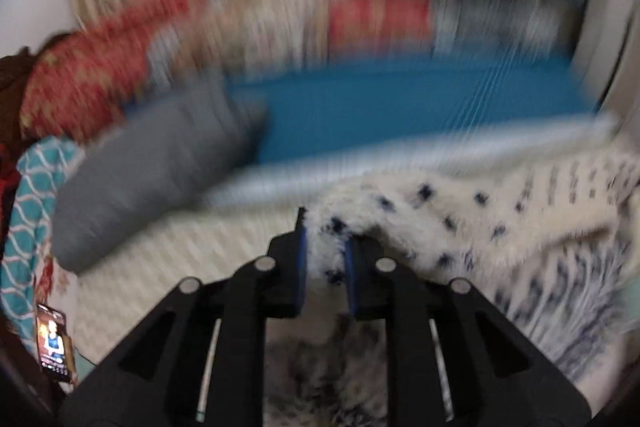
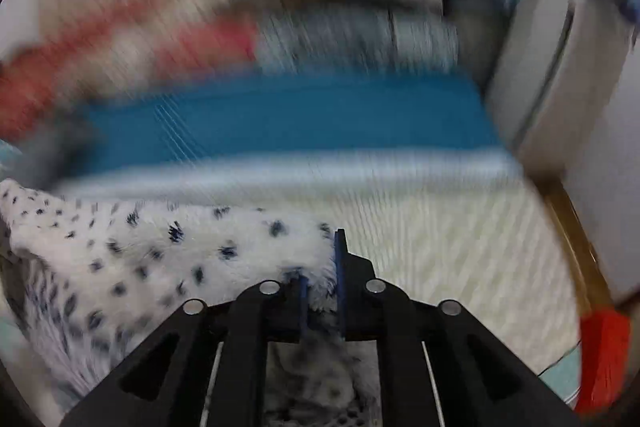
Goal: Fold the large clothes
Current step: 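Lay the sweater flat on the bed with both tools and release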
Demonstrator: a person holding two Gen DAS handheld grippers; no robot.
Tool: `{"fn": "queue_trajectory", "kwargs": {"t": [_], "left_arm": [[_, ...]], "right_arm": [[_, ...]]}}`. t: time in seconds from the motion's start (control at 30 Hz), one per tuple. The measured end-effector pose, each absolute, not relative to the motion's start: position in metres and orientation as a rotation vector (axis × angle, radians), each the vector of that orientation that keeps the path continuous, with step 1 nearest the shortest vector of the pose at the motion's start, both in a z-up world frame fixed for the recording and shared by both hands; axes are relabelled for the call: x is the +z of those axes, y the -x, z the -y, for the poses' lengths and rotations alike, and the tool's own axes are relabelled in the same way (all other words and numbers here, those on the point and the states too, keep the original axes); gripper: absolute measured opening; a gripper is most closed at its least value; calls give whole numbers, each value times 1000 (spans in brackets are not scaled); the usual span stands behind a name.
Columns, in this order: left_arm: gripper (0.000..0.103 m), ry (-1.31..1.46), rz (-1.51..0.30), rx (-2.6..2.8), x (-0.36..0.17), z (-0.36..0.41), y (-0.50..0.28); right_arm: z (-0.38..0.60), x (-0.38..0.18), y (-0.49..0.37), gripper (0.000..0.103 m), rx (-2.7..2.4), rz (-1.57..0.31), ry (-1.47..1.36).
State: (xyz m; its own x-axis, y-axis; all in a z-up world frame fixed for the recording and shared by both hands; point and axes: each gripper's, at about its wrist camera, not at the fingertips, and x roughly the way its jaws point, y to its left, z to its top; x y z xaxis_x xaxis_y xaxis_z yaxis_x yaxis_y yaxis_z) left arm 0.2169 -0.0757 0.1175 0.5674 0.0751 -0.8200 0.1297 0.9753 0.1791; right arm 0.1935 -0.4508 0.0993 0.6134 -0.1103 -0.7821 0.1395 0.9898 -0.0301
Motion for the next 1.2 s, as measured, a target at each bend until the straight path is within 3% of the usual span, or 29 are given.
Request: {"fn": "queue_trajectory", "kwargs": {"t": [0.1, 0.2, 0.27, 0.33, 0.4, 0.6, 0.7, 0.83, 0.9, 1.07, 1.2], "left_arm": [[18, -250, -1144, 13, 32, 81, -232], [21, -331, -1036, -20, 31, 83, -219], [31, -376, -1004, -44, 37, 81, -208], [49, -402, -953, -57, 48, 74, -193], [51, -419, -930, -101, 64, 63, -177], [51, -317, -872, -172, 117, 32, -140], [51, -233, -890, -274, 130, 34, -134], [26, -291, -987, -440, 105, 79, -148], [18, -312, -1045, -504, 84, 103, -165], [17, -299, -1063, -353, 57, 134, -263], [20, -79, -1078, -201, 82, 114, -312]], "right_arm": [[459, 52, -191, 105, -103, -975, -136], [464, 62, -168, 96, -25, -935, -103], [470, 81, -147, 87, 11, -879, -98], [476, 105, -127, 77, 54, -823, -128], [475, 123, -111, 75, 111, -785, -168], [422, 130, -123, 76, 344, -859, -169], [396, 109, -142, 86, 390, -939, -138], [386, 72, -178, 88, 407, -1104, -169], [384, 58, -196, 88, 446, -1172, -193], [387, 88, -276, 87, 267, -955, -145], [401, 82, -304, 87, 210, -991, -307]]}}
